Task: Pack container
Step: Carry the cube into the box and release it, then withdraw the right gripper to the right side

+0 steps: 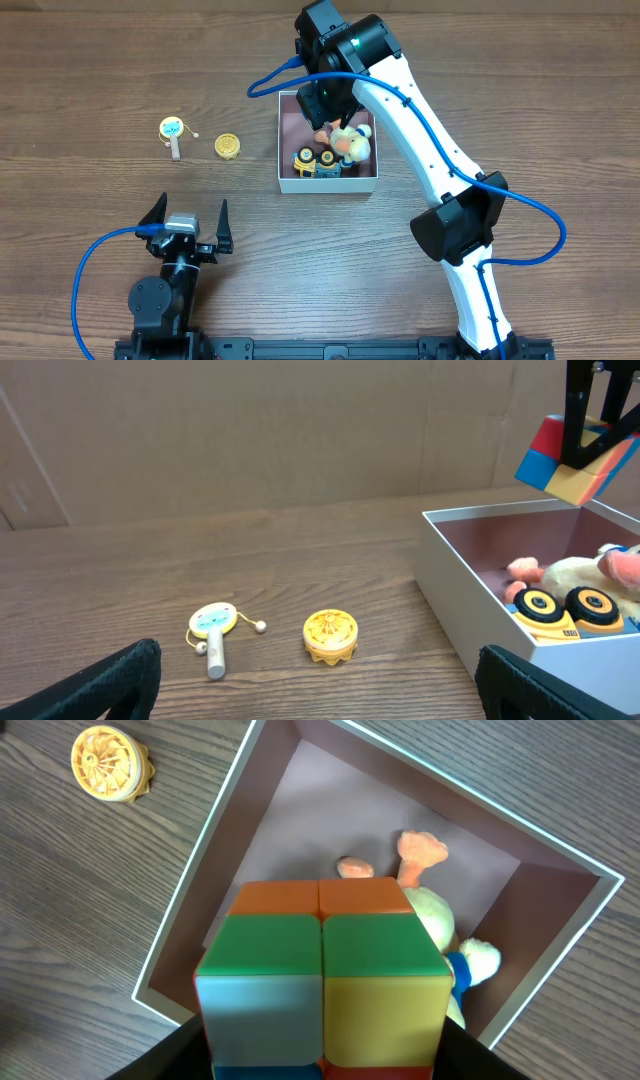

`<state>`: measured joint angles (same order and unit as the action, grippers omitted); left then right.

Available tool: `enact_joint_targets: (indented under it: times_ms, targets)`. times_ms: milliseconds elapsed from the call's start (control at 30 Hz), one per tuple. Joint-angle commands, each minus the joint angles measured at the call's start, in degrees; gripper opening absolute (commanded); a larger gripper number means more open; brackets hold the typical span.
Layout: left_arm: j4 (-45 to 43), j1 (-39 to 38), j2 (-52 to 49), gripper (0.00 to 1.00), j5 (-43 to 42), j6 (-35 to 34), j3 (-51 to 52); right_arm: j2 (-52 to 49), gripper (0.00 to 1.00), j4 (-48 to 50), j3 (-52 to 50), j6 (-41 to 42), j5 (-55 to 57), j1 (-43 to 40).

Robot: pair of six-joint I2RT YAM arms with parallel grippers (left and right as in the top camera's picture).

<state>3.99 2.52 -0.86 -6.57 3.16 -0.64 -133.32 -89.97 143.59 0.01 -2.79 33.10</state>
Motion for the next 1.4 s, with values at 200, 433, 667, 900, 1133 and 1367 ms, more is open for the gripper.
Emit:
enact_joint_targets:
  times_ms: [200,433,667,900,1133,1367]
  targets:
    - [-0.11,0.46,0.5,1.0,0.61,-0.59,0.37,-1.75,0.6,-0.17,1.09,0.26,-1.42,0.33]
    - [-0.11,0.46,0.5,1.0,0.61,-0.59,0.37,-2.91,0.65,1.42,1.11,0.55,-1.33,0.31]
    - [-0.11,0.46,0.5,1.0,0.61,-0.59,0.37,-2.89,0.82,2.03,5.29,10.47,4.37,-2.8]
    - [-0.11,0.46,0.5,1.0,0.61,-0.59,0.37,-2.27,1.0,-7.1,19.17,16.17,7.1,-13.68]
    - [-0.11,0.46,0.5,1.0,0.61,-0.59,0.37,3.63,1.0,-7.13,16.85,13.03,3.08,-23.63]
    - [-0.11,0.46,0.5,1.0,0.61,-0.59,0.37,11.02,1.0,-7.08,-4.55,10.21,4.11,-28.33]
